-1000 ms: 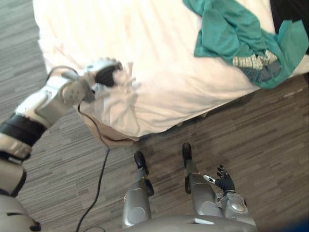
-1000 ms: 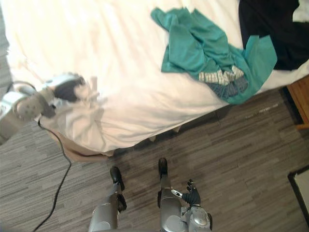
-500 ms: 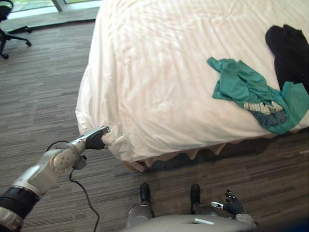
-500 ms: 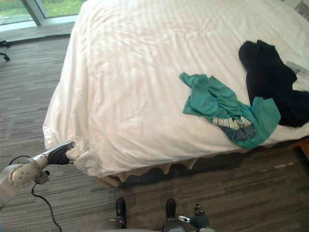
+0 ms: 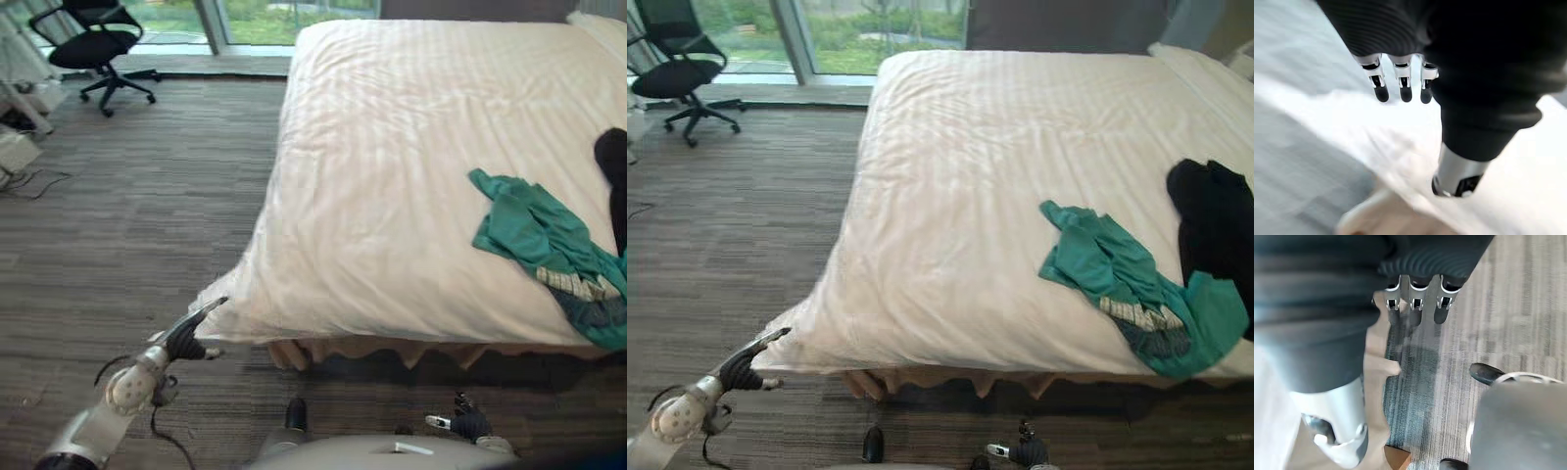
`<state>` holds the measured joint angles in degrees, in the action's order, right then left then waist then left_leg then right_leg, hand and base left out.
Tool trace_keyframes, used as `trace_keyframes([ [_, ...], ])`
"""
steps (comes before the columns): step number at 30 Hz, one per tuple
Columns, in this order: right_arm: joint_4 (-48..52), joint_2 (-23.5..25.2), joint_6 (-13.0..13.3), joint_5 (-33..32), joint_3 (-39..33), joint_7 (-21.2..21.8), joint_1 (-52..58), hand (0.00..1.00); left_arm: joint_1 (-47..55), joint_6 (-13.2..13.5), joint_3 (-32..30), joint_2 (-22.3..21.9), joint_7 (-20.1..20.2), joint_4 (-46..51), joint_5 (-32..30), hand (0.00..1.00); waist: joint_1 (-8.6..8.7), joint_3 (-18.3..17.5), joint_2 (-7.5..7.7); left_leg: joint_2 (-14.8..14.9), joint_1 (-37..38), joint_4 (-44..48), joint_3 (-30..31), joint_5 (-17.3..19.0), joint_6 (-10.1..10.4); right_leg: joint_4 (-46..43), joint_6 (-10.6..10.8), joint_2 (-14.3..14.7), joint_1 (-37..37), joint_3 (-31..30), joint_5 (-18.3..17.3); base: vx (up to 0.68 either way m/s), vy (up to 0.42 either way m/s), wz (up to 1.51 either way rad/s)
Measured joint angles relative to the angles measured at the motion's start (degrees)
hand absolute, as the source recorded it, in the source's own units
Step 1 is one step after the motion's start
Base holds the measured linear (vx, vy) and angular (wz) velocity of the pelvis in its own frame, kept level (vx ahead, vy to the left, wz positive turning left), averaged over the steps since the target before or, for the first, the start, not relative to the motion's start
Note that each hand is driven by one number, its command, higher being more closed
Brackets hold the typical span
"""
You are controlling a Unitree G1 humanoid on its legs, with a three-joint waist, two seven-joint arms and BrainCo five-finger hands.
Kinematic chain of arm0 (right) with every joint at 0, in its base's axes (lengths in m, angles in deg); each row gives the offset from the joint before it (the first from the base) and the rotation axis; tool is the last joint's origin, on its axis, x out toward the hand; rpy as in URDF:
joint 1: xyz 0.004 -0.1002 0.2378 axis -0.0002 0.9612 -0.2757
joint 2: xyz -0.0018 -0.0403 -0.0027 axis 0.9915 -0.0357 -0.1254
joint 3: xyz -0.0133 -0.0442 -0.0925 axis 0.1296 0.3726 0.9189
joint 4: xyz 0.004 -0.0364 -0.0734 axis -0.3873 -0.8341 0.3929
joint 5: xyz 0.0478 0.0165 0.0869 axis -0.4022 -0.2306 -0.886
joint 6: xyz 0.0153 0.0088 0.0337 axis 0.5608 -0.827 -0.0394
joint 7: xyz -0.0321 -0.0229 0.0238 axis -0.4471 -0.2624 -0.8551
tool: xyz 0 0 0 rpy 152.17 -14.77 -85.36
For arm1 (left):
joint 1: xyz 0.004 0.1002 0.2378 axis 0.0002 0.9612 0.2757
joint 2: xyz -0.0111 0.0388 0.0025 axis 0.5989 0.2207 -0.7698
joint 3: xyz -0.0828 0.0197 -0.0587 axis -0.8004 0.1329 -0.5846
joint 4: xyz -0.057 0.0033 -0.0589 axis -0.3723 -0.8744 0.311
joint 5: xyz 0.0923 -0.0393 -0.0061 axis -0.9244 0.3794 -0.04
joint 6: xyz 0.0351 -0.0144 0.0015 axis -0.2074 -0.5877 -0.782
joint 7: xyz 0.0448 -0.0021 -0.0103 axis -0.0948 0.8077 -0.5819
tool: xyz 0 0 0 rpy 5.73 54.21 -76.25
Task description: Tidy the bed and pick cloth on bed and put in laundry
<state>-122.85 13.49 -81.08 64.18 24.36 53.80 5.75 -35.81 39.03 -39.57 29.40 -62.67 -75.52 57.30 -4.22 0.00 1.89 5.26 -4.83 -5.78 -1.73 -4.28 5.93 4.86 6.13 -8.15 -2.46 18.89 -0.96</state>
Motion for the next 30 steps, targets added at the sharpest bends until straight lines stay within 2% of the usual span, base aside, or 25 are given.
trace_keyframes([
  [5, -0.8, 0.0, -0.3, 0.0, -0.2, 0.5, 0.0, 0.0, 1.8, -0.5, -8.0, -0.5, -0.3, -4.8, -2.8, 0.0, -1.33, -1.0, 1.54, -0.7, 0.0, -0.1, 2.5, 0.0, 0.0, -1.3, 0.3, -0.9, -0.6, 2.8, -1.6, 0.0, -0.006, 0.27],
  [7, -1.0, 0.0, -0.3, -0.1, -0.2, 0.6, -0.1, 0.0, 2.5, -0.9, -11.5, -2.0, -1.1, -5.2, -2.8, 0.0, -1.67, -1.2, 1.81, -0.9, -0.1, -0.1, 2.8, 0.0, 0.0, -1.3, 0.3, -1.0, -0.7, 3.1, -1.8, 0.01, 0.001, 0.18],
  [10, -1.2, 0.3, -0.4, -0.5, -1.3, 0.7, -0.1, 0.0, 2.7, -2.2, -17.7, -6.8, -1.8, -5.2, -2.3, 0.0, -1.72, -1.2, 1.71, -1.3, 0.0, -0.1, 3.9, 0.1, -0.3, -1.3, 0.6, -1.3, -1.5, 4.0, -2.1, 0.02, -0.012, 0.19],
  [12, -1.2, 0.9, -0.4, -1.1, -2.4, 0.7, -0.7, 0.0, 2.4, -3.2, -21.7, -13.7, -4.7, -5.2, 0.1, 0.0, -1.72, -1.3, 1.66, -1.5, 0.1, -0.1, 3.9, 0.2, -0.3, -1.3, 0.6, -1.5, -1.6, 4.0, -2.0, 0.0, 0.0, 0.0],
  [15, -1.2, 1.5, -0.6, -2.3, -2.4, 0.5, -1.1, 0.0, 1.7, -4.7, -22.3, -21.2, -7.0, -5.3, 4.4, 0.0, -1.57, -1.3, 1.73, -1.6, 0.7, -0.1, 3.7, 0.3, -0.4, -1.3, 0.6, -1.8, -2.0, 3.9, -2.0, 0.01, -0.001, -0.02],
  [17, -1.0, 1.9, -0.7, -2.8, -2.5, 0.4, -1.6, 0.0, 0.1, -5.3, -22.0, -28.9, -8.8, -7.1, 9.4, 0.0, -1.23, -1.3, 1.76, -1.5, 1.0, -0.1, 3.0, 0.3, -0.4, -1.3, 0.6, -1.8, -2.0, 3.4, -2.0, 0.01, -0.007, -0.15],
  [19, -0.5, 2.4, -0.9, -3.0, -2.9, 0.1, -2.0, 0.0, -0.6, -6.0, -21.5, -33.6, -9.8, -9.0, 12.1, 0.0, -1.08, -1.2, 1.76, -1.3, 2.0, -0.1, 1.7, 0.6, -0.3, -1.7, 0.6, -1.8, -2.1, 2.0, -2.0, 0.0, -0.001, -0.33],
  [20, 0.2, 3.2, -1.2, -3.0, -3.8, -0.1, -2.0, 0.0, -0.7, -6.4, -21.4, -36.0, -10.3, -9.8, 14.3, 0.0, -0.47, -1.3, 1.73, -1.3, 2.6, -0.1, 0.9, 0.9, -0.3, -1.8, 0.5, -1.8, -2.1, 1.3, -2.1, 0.0, 0.004, -0.36],
  [22, 0.9, 3.6, -1.4, -3.2, -4.7, -0.2, -2.1, 0.0, -0.7, -6.5, -19.8, -38.8, -10.3, -11.5, 18.2, 0.0, 0.58, -1.1, 1.53, -1.0, 3.4, -0.1, -0.5, 1.2, -0.3, -2.0, 0.5, -1.7, -2.1, 0.0, -2.1, -0.01, -0.002, -0.34],
  [26, 1.0, 3.7, -1.9, -4.8, -5.1, -0.3, -1.8, 0.0, -3.4, -6.7, -19.8, -39.5, -10.3, -17.2, 23.0, 0.0, 1.62, -0.8, 1.09, -0.5, 4.8, -0.2, -2.4, 1.9, -0.3, -2.8, 0.3, -1.5, -2.0, -2.0, -2.4, -0.01, -0.01, -0.27],
  [30, 0.4, 4.1, -2.0, -7.2, -8.7, -0.7, -1.6, 0.0, -4.8, -6.7, -20.8, -40.7, -10.7, -19.3, 25.3, 0.0, 1.94, -0.5, 0.65, -0.4, 6.1, -0.2, -4.3, 2.7, -0.2, -2.9, 0.3, -1.4, -1.9, -4.0, -2.4, 0.01, -0.005, -0.25],
])
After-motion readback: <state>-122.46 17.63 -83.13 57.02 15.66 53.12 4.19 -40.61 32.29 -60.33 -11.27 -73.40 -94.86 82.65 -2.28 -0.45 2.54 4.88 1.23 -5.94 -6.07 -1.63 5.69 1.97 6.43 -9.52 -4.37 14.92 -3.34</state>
